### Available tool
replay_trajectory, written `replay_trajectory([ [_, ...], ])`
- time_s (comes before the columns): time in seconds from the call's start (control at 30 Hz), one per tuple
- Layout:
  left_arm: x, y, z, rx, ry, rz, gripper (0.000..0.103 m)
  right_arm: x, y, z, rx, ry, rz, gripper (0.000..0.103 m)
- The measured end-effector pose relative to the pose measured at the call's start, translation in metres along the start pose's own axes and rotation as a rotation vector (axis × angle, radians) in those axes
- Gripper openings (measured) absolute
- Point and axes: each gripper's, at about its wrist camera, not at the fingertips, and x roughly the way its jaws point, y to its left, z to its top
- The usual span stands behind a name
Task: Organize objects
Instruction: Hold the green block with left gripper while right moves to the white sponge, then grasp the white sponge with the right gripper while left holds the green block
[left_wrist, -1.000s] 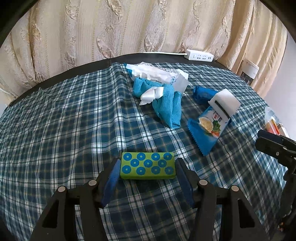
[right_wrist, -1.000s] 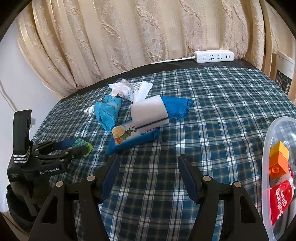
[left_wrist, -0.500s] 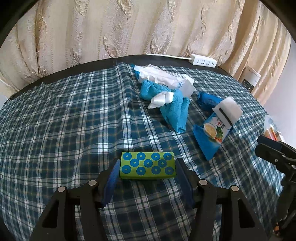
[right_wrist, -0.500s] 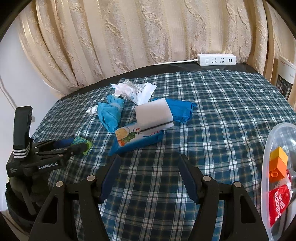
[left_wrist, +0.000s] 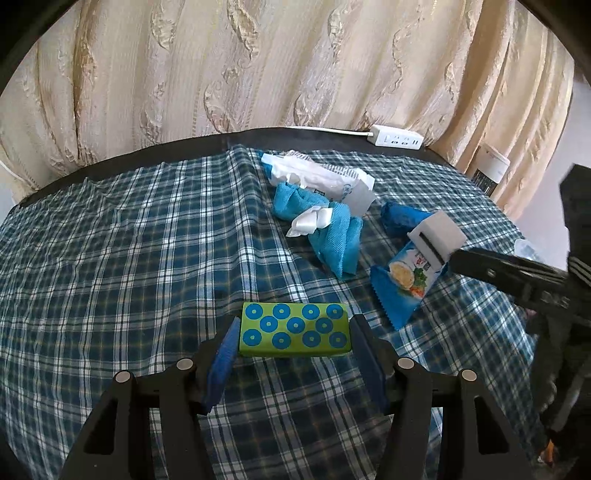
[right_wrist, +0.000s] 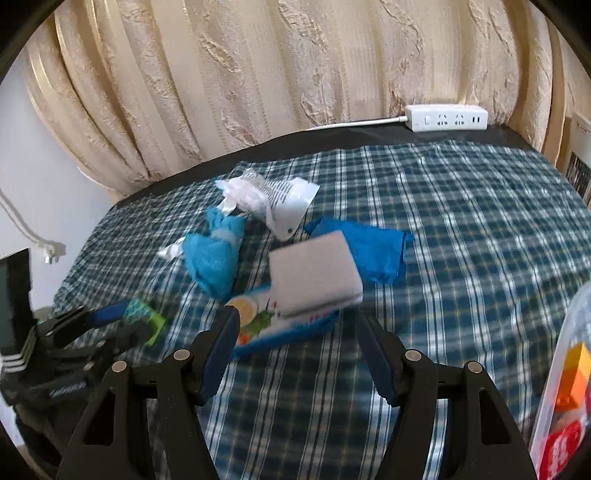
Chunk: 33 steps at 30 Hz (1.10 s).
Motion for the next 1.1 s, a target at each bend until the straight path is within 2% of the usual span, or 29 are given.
replay_trajectory([
  [0.13,-0.001,-0.002,0.000,0.007,-0.001,-0.007,0.063,0.006,0.006,0.007,-0.050,-0.027,-0.066,0.070],
  [0.2,0.000,-0.004,-0.001,0.014,0.000,-0.010,0.063,0.012,0.004,0.011,-0.044,-0.022,-0.067,0.072],
  [0.63,0.002,-0.007,-0.002,0.024,0.008,-0.017,0.063,0.034,0.003,0.018,-0.061,-0.011,-0.076,0.072],
  [0.7,0.003,-0.007,-0.002,0.026,0.010,-0.018,0.063,0.035,0.005,0.017,-0.069,-0.011,-0.072,0.069],
  [0.83,0.001,-0.008,-0.002,0.026,0.010,-0.018,0.063,0.034,0.009,0.014,-0.092,-0.009,-0.077,0.054],
  [1.1,-0.001,-0.011,-0.002,0.031,0.007,-0.022,0.063,0.012,0.007,0.006,-0.076,-0.043,-0.070,0.053],
])
